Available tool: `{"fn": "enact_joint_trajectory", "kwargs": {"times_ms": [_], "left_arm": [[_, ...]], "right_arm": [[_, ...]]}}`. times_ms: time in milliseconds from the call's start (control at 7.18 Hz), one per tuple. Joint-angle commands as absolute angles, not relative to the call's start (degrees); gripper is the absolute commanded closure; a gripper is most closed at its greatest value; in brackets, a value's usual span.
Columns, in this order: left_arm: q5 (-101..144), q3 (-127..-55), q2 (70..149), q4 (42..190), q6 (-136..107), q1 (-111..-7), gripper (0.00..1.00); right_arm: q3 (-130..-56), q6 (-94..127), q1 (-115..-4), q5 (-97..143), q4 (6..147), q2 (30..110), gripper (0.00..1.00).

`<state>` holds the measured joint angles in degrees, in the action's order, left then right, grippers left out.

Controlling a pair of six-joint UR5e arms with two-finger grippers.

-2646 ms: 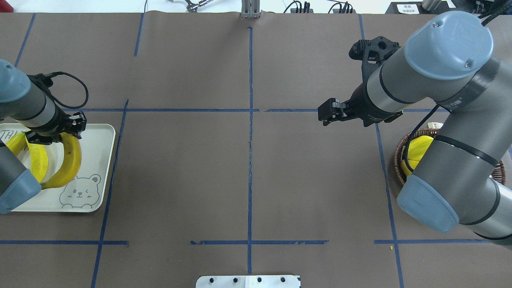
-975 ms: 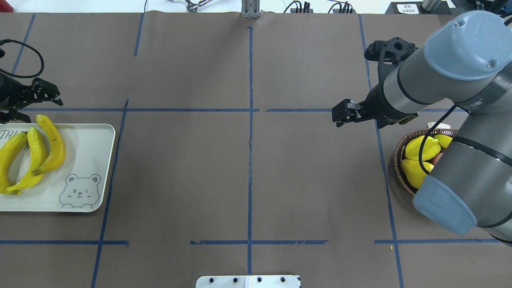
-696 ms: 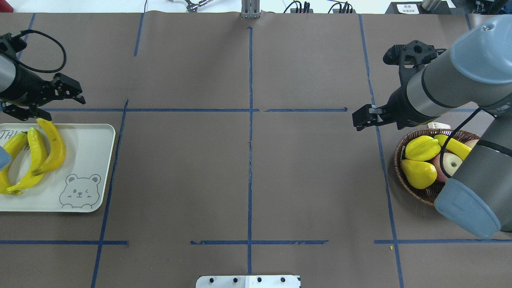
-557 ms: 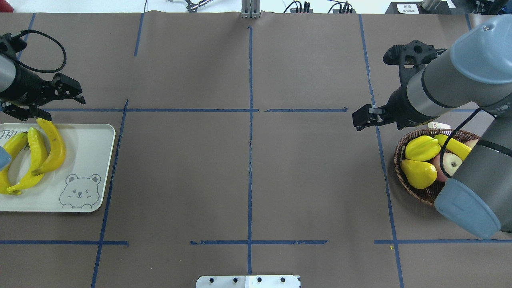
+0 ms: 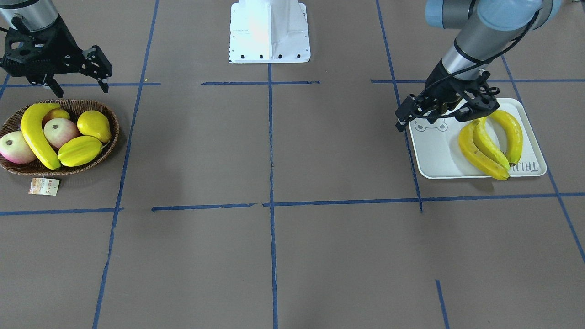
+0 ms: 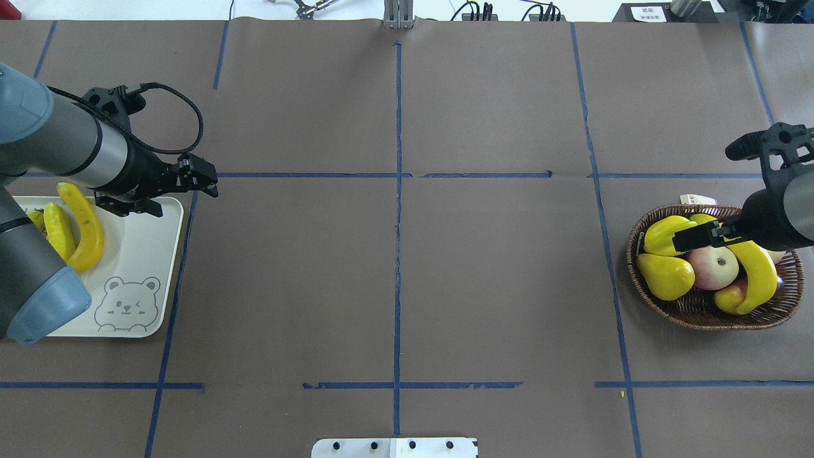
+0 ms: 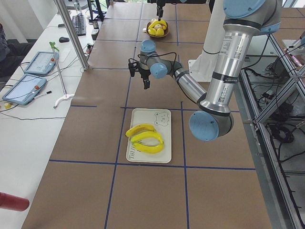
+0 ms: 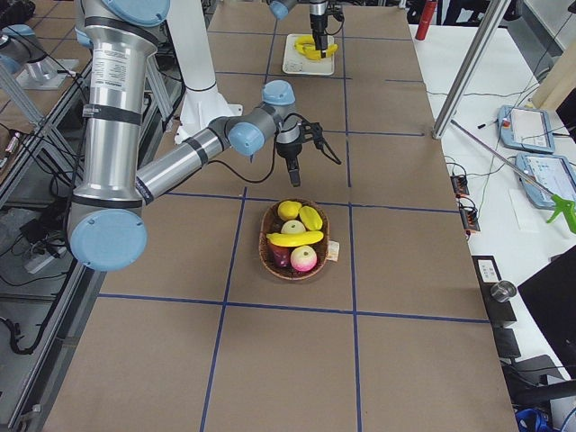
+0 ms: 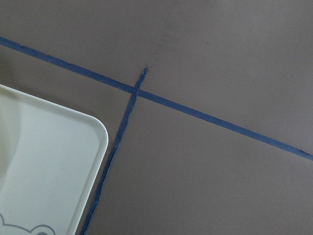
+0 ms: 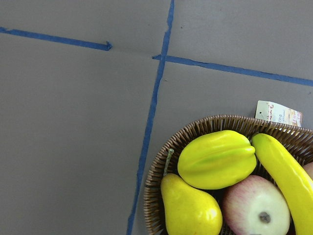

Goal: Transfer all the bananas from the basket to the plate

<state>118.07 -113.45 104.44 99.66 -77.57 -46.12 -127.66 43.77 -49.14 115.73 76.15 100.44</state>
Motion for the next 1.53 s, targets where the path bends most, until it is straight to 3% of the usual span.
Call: {"fn": "enact_joint_trajectory", "kwargs": {"times_ms": [0, 418, 1393], "left_arm": [[117.9, -113.5, 104.5, 99.7, -77.9, -45.5, 0.0], [117.8, -113.5, 104.5, 99.7, -77.9, -45.4, 0.0], [117.9, -113.6, 104.5, 99.7, -78.0, -45.4, 0.0]], "right_arm": [[-118.8, 40.8, -53.3, 121.1, 57.2, 107.3, 0.0], [-98.3, 39.5, -62.2, 133.5, 31.3, 107.8, 0.0], [-96.7, 47.2, -58.5, 130.3, 30.0, 107.2, 0.05]]}}
